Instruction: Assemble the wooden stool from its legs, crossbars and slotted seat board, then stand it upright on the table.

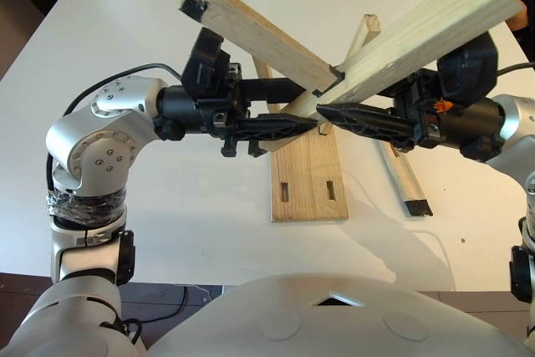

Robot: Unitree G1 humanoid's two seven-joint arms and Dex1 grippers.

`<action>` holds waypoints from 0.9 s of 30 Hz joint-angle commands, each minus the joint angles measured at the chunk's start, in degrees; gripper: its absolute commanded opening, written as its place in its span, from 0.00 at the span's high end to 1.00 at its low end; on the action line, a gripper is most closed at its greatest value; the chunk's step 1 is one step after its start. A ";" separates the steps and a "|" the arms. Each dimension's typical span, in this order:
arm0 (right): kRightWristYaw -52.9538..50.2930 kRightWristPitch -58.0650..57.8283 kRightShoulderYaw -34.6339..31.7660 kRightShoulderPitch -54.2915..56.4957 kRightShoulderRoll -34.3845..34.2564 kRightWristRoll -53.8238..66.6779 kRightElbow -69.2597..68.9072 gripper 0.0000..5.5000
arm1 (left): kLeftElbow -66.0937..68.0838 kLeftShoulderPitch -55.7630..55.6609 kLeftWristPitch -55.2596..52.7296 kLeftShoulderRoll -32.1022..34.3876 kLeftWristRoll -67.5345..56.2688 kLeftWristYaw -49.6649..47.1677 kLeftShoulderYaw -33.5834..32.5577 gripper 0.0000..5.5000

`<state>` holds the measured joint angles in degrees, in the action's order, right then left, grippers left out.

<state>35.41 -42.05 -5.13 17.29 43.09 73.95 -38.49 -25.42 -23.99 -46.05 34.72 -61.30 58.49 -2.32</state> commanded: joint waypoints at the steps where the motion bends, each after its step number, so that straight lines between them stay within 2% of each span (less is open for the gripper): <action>1: 0.50 -0.16 -1.73 0.20 1.03 -0.24 -0.32 0.62 | 3.42 -2.44 -3.52 0.00 -2.90 -4.42 -2.06 0.54; 5: -0.77 -0.03 -4.48 1.52 1.42 1.49 0.33 0.63 | 5.39 0.44 -0.40 1.29 3.62 -2.60 0.56 0.42; 9: 0.50 -0.99 -8.12 0.99 4.56 1.37 1.71 0.63 | 3.95 5.23 6.30 3.85 13.00 0.99 4.40 0.41; 15: 9.31 -4.06 -14.78 -8.57 13.25 -2.57 2.16 0.63 | 4.67 12.45 16.53 7.60 24.58 5.34 6.89 0.41; 21: 17.83 -0.92 -10.75 -16.25 17.15 -14.37 -1.06 0.63 | 9.64 14.29 21.17 6.78 30.84 3.41 6.88 0.41; 23: 19.50 1.24 -7.95 -18.02 17.24 -19.65 -0.78 0.63 | 10.81 14.21 22.00 6.44 31.96 3.21 7.11 0.41; 27: 20.82 1.96 -4.82 -19.01 15.55 -21.93 -1.63 0.63 | 12.79 14.17 23.06 5.97 33.72 2.98 7.16 0.41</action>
<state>55.19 -41.25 -11.38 -1.49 59.21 53.26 -38.92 -13.99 -9.70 -23.81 40.83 -29.44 62.00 4.57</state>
